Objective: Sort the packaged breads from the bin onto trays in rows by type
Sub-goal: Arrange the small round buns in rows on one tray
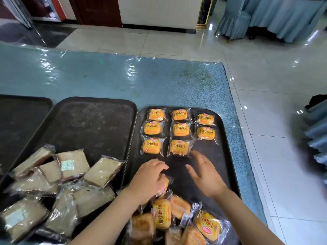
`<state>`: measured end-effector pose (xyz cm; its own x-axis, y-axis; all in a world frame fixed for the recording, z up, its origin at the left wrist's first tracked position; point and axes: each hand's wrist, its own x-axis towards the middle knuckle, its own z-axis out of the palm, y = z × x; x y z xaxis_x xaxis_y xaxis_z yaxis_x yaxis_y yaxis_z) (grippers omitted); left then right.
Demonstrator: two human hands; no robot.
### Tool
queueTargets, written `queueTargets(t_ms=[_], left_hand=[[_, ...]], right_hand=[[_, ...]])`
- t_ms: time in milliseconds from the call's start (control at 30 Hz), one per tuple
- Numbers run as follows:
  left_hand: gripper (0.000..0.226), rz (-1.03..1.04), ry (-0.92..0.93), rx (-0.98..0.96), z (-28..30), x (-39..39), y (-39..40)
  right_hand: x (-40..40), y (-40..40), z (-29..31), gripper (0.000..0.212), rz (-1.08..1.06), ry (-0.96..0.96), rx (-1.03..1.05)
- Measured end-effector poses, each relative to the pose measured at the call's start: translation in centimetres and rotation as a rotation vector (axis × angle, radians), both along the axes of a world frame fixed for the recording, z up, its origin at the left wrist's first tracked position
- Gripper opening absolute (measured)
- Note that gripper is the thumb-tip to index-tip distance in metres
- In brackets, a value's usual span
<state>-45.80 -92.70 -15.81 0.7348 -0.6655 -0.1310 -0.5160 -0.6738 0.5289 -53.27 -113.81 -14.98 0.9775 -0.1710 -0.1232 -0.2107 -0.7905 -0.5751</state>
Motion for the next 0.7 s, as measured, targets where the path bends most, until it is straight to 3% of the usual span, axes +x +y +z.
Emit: queueTargets(t_ms=[200, 433, 700], left_hand=[[0.025, -0.006, -0.039, -0.136, 0.7, -3.1, 1.9], [0.02, -0.051, 0.038, -0.104, 0.9, -6.2, 2.8], [0.019, -0.087, 0.061, -0.046, 1.6, -7.5, 3.1]], right_hand=[[-7.9, -0.1, -1.2, 0.037, -0.033, 0.138, 0.066], [-13.2, -0.5, -1.9, 0.071, -0.027, 0.377, 0.099], [-13.0, -1.1, -1.0, 0.053, -0.147, 0.358, 0.101]])
